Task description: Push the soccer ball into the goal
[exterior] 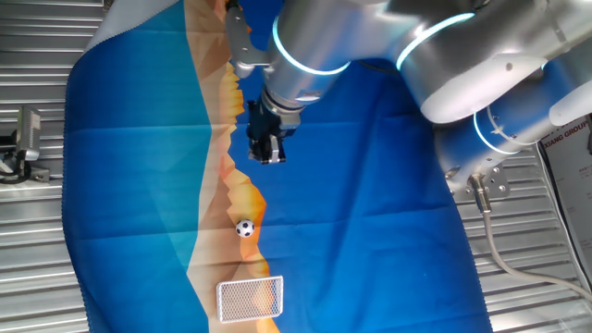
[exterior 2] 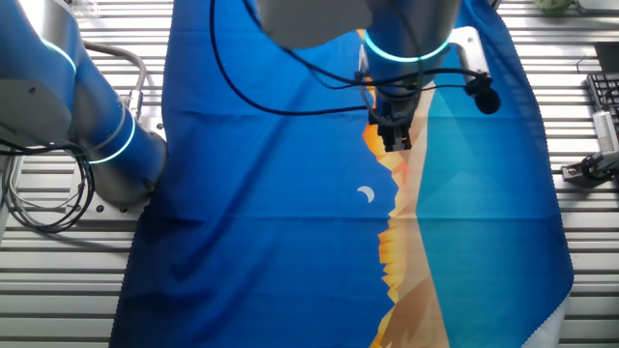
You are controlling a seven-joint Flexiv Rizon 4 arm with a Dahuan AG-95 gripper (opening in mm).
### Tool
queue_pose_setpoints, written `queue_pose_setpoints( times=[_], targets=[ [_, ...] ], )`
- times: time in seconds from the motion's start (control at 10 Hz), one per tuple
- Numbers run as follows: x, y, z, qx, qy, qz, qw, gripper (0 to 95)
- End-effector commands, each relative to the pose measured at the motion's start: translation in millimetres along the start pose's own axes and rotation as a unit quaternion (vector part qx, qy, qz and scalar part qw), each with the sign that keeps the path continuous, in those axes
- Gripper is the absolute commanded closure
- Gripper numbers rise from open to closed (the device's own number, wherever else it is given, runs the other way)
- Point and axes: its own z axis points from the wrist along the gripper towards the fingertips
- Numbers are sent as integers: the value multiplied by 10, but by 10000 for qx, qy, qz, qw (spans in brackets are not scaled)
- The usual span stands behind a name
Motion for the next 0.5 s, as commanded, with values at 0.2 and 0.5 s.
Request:
queue_pose_setpoints(
  times=[0.2, 0.5],
  targets=[
    [6, 6, 65, 62, -29, 43, 10000, 950],
    [-14, 40, 139, 102, -66, 79, 9999, 950]
  ],
)
